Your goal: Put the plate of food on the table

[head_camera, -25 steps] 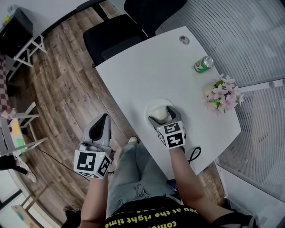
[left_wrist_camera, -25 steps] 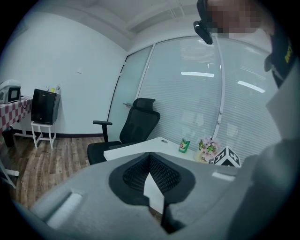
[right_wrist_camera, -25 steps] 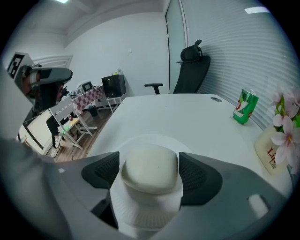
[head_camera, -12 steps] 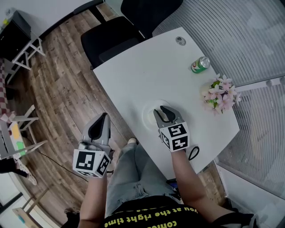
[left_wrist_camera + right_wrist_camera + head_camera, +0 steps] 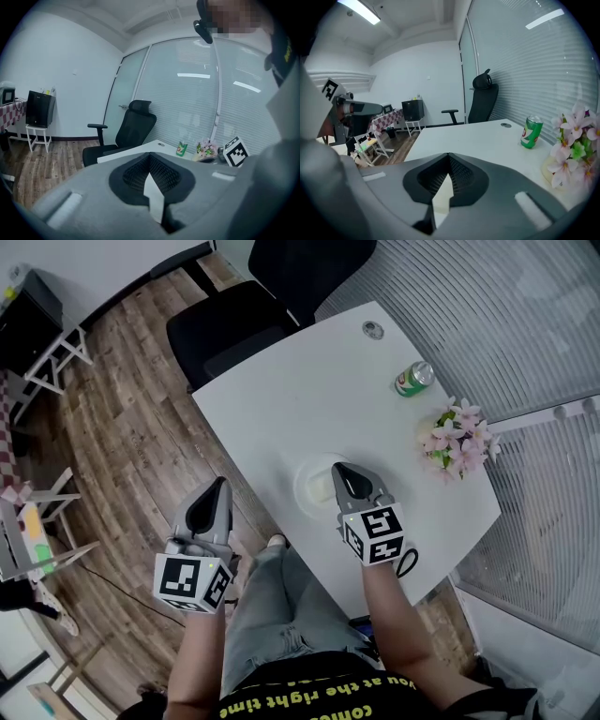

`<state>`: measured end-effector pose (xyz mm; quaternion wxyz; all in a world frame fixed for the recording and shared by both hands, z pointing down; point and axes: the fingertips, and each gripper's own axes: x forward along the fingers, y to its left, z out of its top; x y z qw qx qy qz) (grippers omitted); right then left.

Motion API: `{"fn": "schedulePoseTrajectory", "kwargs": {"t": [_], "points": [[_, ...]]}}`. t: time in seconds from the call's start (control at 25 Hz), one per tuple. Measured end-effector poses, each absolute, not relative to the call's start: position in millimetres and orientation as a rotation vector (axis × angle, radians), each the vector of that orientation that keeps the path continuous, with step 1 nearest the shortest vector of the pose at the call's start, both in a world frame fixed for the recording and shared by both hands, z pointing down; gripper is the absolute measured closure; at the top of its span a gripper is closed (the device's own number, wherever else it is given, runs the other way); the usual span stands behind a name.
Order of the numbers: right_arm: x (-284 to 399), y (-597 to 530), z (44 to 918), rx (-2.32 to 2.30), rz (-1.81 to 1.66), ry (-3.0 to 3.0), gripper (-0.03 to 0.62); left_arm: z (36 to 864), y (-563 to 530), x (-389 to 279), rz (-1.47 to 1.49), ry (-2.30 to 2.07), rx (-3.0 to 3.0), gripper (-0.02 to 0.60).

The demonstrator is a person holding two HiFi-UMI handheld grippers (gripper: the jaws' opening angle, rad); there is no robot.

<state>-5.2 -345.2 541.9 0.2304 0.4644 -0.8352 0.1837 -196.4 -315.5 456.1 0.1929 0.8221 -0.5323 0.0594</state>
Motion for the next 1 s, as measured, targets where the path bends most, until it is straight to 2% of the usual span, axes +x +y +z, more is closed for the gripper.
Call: {"fn": "schedulePoseTrajectory", "kwargs": {"t": [1.0], "points": [[19,-350,402,1.516,0.236,-2.527,0.588,395,-326,-180,0.100,-1.505,2.430,0.581]]}}
